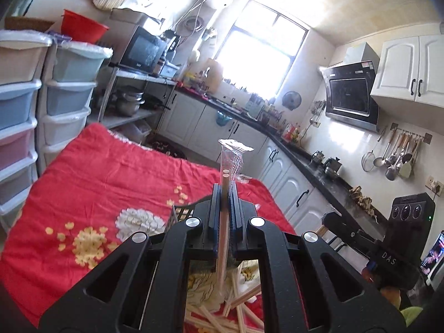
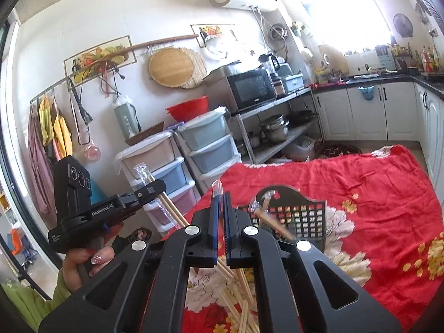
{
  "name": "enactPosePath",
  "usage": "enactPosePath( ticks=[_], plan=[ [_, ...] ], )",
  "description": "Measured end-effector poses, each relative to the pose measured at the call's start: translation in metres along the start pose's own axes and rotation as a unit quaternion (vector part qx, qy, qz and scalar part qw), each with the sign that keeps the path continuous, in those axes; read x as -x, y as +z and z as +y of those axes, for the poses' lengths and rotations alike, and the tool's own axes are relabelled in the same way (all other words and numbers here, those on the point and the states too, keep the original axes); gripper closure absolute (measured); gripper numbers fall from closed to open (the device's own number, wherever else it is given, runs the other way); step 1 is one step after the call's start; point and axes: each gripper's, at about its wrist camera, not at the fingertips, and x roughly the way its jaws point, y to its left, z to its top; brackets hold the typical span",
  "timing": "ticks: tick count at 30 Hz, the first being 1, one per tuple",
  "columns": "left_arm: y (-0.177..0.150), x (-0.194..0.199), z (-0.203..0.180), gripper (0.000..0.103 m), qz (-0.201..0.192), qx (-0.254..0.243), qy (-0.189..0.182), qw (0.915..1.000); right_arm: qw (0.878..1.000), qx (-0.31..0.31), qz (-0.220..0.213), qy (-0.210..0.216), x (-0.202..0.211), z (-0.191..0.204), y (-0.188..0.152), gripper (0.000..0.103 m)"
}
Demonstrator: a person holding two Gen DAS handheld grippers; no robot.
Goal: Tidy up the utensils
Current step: 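Lift both held chopsticks upright and carry them over the green caddy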
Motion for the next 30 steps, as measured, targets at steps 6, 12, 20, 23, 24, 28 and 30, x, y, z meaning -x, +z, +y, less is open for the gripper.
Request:
enactPosePath(
  ticks=[6,12,20,23,24,28,30],
  plan=[
    [0.019,0.000,-0.013,0.100,-0.021,-0.012,-0.009,0.9997,0.999,0.006,-0.031,-0.009,0.011,-0.002,0.019,0.099],
    [0.038,-0.001,-0.024,0.100,-0.041,-0.026,-0.009,0.9988,0.998,0.013,-0.055,-0.020,0.017,-0.004,0.039,0.099],
    [0.059,0.000,-0.028,0.100,-0.070,-0.037,-0.001,0.9968,0.994,0.027,-0.096,-0.049,0.023,-0.011,0.061,0.099],
    [0.066,-0.001,-0.028,0.100,-0.080,-0.039,0.004,0.9960,0.991,0.034,-0.113,-0.061,0.024,-0.013,0.069,0.099],
    [0.068,-0.002,-0.028,0.100,-0.084,-0.040,0.008,0.9957,0.990,0.036,-0.117,-0.065,0.024,-0.013,0.072,0.099],
    [0.072,-0.008,-0.026,0.100,-0.092,-0.039,0.016,0.9949,0.989,0.033,-0.127,-0.070,0.023,-0.019,0.080,0.099],
    [0.074,-0.011,-0.024,0.100,-0.093,-0.041,0.021,0.9946,0.988,0.032,-0.129,-0.073,0.020,-0.020,0.083,0.099]
  ],
)
